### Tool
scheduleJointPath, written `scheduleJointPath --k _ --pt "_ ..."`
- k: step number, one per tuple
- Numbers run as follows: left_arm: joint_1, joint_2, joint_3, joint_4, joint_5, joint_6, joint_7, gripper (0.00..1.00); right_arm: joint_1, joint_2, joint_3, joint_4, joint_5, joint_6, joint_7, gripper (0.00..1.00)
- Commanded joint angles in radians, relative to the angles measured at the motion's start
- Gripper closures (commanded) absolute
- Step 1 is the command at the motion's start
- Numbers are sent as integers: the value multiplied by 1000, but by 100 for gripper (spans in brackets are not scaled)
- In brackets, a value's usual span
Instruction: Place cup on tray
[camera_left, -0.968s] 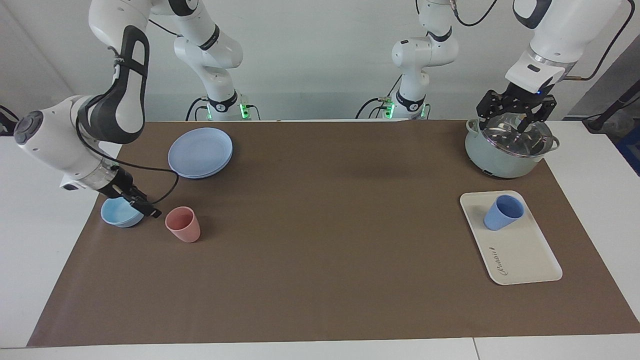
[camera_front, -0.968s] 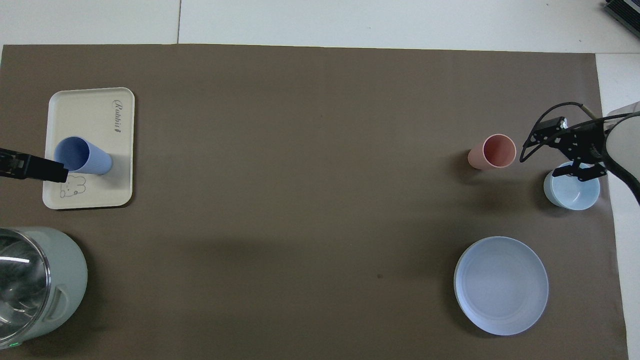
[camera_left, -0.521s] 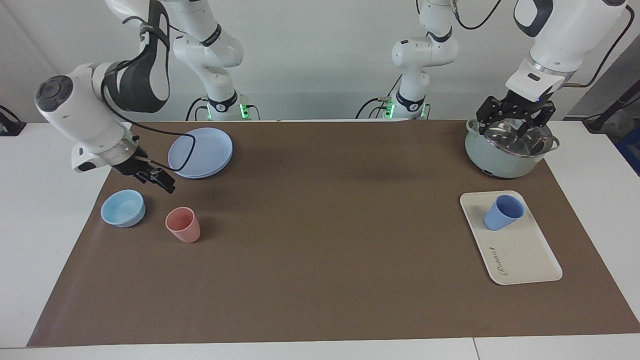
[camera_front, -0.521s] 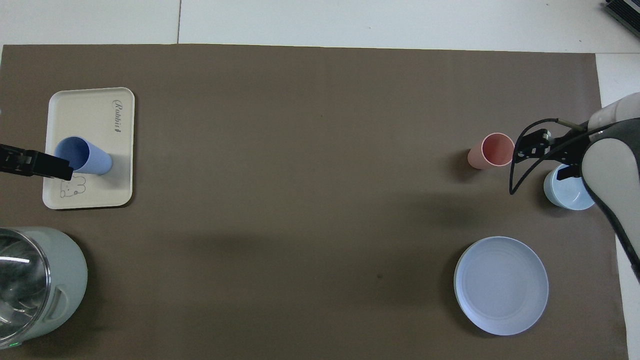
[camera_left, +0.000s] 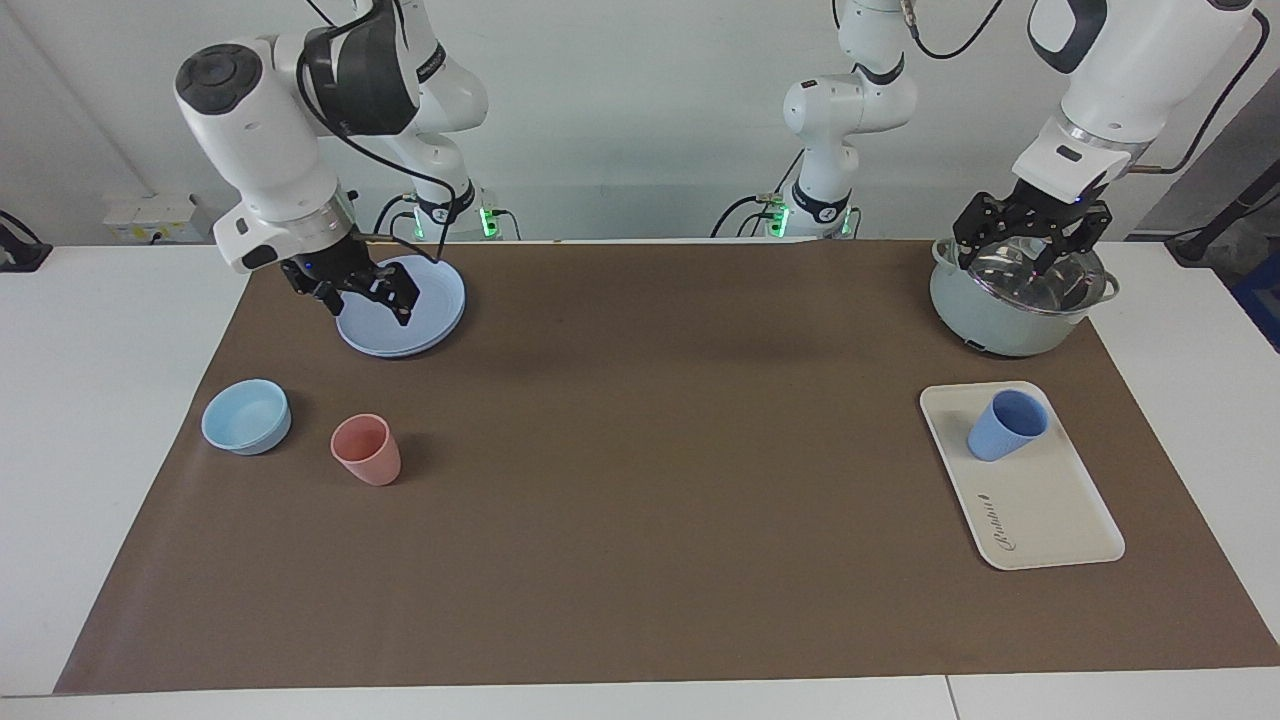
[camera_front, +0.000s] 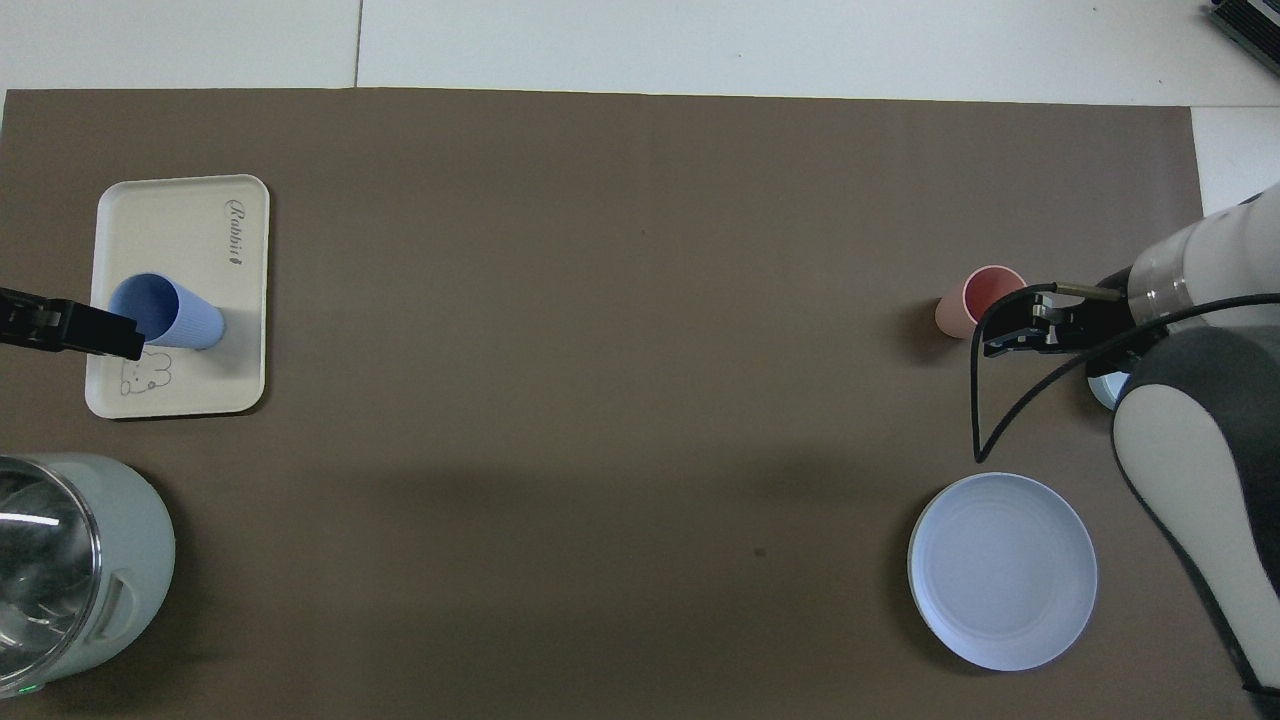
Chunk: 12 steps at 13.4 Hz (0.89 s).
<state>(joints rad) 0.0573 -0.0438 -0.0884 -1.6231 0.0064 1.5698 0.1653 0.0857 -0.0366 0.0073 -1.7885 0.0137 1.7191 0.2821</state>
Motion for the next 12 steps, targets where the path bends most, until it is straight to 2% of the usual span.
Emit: scheduleJointPath --k 1,5,8,10,12 --pt "-1 7 4 23 -2 -25 -10 0 11 -20 0 -6 -23 43 -46 1" --pt "-1 5 6 19 -3 -25 -9 0 -9 1 -6 107 -40 1 -60 1" --pt "1 1 6 6 -11 -22 -9 0 -14 15 -13 207 -78 -87 -64 1" --pt "1 1 9 5 -14 -20 -9 0 -27 66 -13 317 -77 -180 -108 1" --pt "-5 1 9 5 -13 -22 -10 0 -26 55 -13 293 -69 -202 -106 1"
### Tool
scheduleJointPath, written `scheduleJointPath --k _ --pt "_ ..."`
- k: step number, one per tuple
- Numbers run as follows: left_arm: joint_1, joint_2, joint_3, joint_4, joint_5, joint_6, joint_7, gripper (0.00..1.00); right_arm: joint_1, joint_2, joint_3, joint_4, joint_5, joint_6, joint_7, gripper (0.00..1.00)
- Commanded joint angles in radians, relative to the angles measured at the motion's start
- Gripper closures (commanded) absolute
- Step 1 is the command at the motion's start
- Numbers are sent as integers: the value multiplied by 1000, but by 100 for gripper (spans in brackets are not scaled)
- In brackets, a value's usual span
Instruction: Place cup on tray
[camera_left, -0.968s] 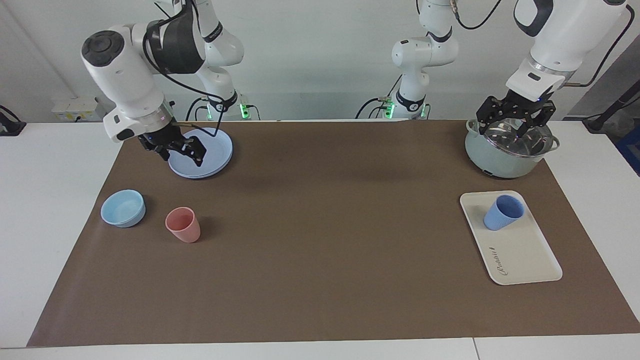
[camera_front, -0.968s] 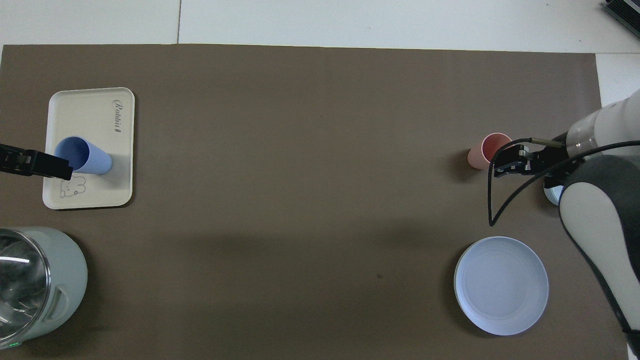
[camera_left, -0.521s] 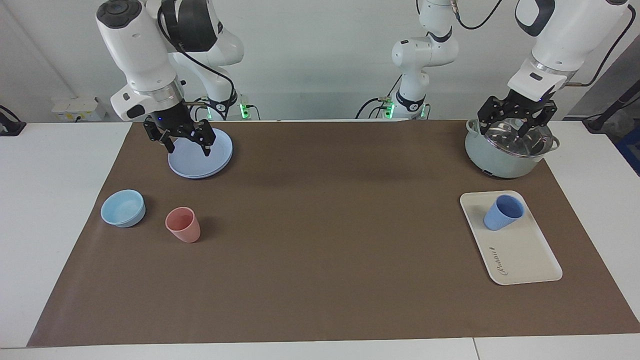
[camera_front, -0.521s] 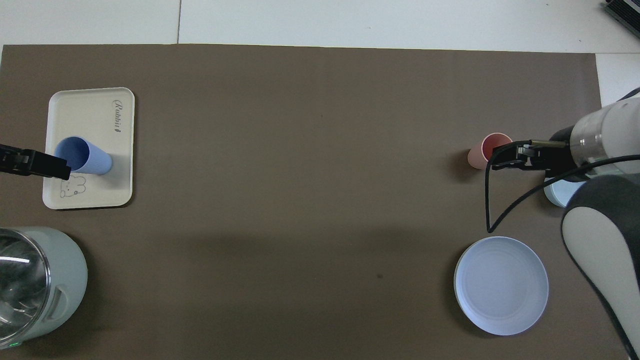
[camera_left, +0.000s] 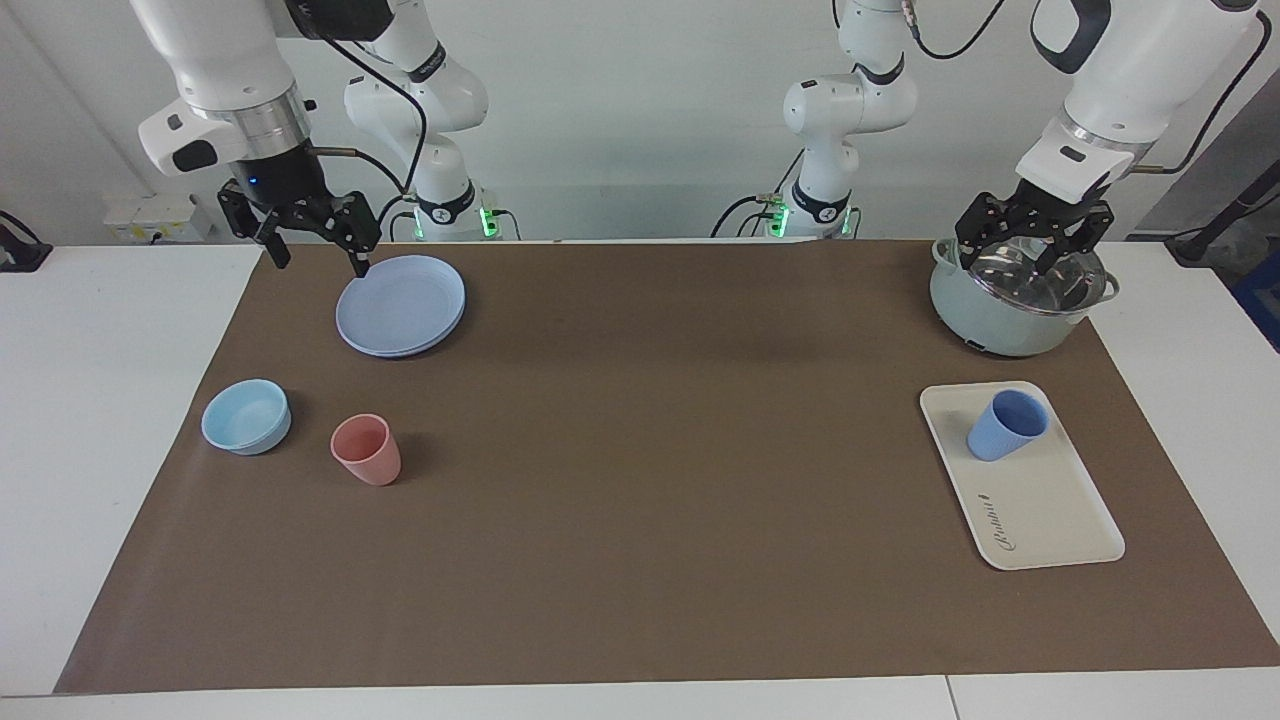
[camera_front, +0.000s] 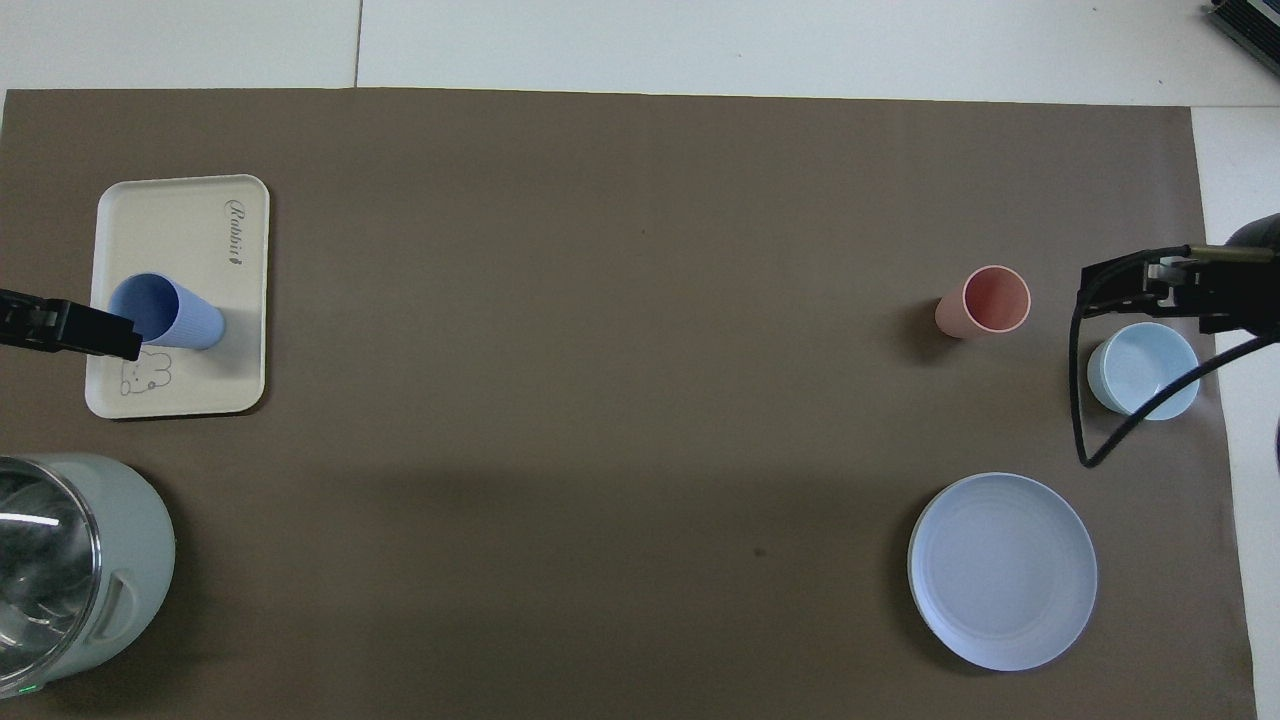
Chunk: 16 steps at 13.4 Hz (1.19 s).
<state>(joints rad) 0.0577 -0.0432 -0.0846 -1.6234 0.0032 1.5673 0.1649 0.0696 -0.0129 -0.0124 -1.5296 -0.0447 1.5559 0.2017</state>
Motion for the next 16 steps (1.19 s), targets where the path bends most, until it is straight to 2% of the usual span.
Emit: scheduleJointPath --k 1,16 --pt "-12 -1 5 5 -5 -23 -10 0 -7 27 6 23 -7 -49 -22 1" --pt "4 -3 9 3 -5 -23 -11 0 -5 18 9 14 54 -94 -33 0"
